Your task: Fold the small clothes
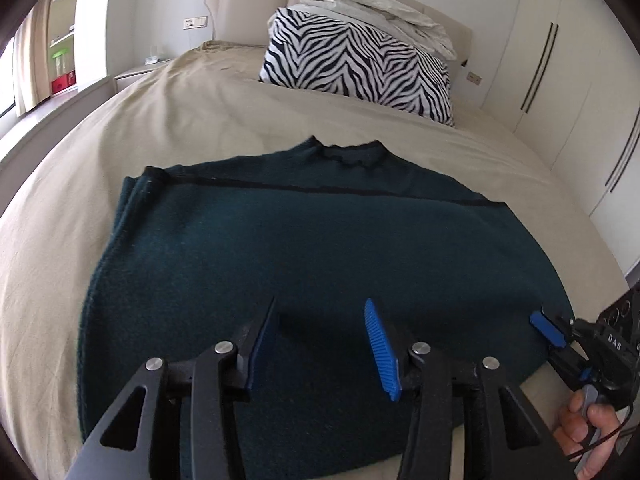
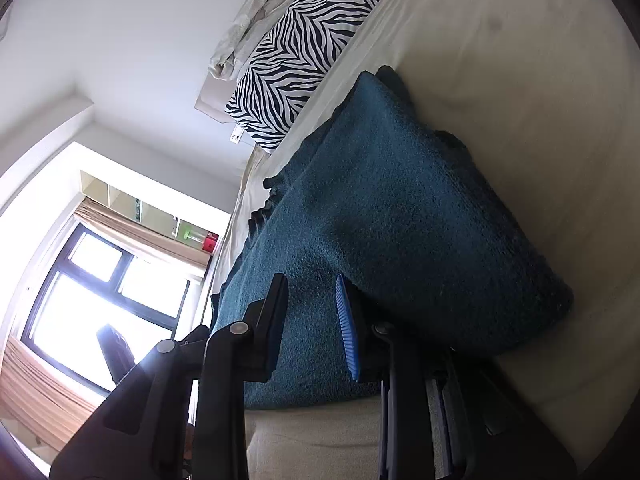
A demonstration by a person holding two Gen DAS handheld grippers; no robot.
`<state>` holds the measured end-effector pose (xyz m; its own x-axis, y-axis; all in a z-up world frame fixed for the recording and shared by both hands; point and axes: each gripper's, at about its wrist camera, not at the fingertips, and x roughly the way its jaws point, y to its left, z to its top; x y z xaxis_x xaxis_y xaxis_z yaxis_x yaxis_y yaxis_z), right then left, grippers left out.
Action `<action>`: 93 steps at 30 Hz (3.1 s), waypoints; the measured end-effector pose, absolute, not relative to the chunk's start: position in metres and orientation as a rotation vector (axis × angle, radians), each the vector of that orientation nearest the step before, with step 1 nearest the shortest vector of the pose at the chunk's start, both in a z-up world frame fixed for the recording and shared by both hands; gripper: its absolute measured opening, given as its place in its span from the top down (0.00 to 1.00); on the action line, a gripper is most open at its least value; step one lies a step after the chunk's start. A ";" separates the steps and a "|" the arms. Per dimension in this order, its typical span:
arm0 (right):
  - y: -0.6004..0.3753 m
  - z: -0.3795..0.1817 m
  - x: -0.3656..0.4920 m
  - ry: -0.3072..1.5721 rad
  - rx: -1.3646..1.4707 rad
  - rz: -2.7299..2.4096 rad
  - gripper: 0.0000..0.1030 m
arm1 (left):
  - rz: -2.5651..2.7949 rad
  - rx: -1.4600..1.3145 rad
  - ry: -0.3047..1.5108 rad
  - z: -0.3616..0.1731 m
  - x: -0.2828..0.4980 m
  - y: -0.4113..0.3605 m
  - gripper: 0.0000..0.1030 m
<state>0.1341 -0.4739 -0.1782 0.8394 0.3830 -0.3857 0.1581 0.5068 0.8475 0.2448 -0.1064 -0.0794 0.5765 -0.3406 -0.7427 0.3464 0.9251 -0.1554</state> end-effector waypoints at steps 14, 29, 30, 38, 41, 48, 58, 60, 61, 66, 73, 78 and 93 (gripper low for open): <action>-0.484 -0.184 0.125 0.524 1.128 0.201 0.78 | -0.308 -0.174 0.922 -0.094 0.236 0.010 0.70; -0.483 -0.183 0.123 0.514 1.125 0.207 0.76 | -0.294 -0.058 0.882 -0.074 0.293 -0.064 0.40; -0.483 -0.182 0.123 0.515 1.125 0.207 0.76 | -0.279 -0.061 0.929 -0.090 0.299 -0.067 0.40; -0.493 -0.174 0.114 0.548 1.152 0.158 0.65 | -0.305 -0.066 0.828 -0.109 0.287 -0.061 0.36; -0.504 -0.158 0.094 0.553 1.136 0.060 0.54 | -0.311 -0.074 0.813 -0.110 0.285 -0.059 0.36; -0.515 -0.136 0.039 0.517 1.223 -0.064 0.42 | -0.326 -0.099 0.810 -0.110 0.287 -0.058 0.36; -0.488 -0.164 0.071 0.566 1.356 -0.172 0.42 | -0.340 -0.123 0.807 -0.111 0.287 -0.054 0.37; -0.488 -0.163 0.077 0.558 1.374 -0.178 0.42 | -0.344 -0.127 0.804 -0.112 0.287 -0.053 0.37; -0.487 -0.161 0.080 0.557 1.381 -0.175 0.42 | -0.345 -0.129 0.804 -0.112 0.287 -0.053 0.37; -0.487 -0.158 0.092 0.537 1.443 -0.197 0.42 | -0.350 -0.137 0.803 -0.112 0.287 -0.052 0.37; -0.491 -0.158 0.056 0.610 1.470 -0.397 0.45 | -0.349 -0.136 0.802 -0.112 0.287 -0.051 0.37; -0.494 -0.165 0.060 0.619 1.522 -0.333 0.43 | -0.349 -0.137 0.803 -0.112 0.287 -0.051 0.37; -0.537 -0.169 0.078 0.508 1.484 -0.255 0.67 | -0.347 -0.134 0.802 -0.112 0.286 -0.053 0.36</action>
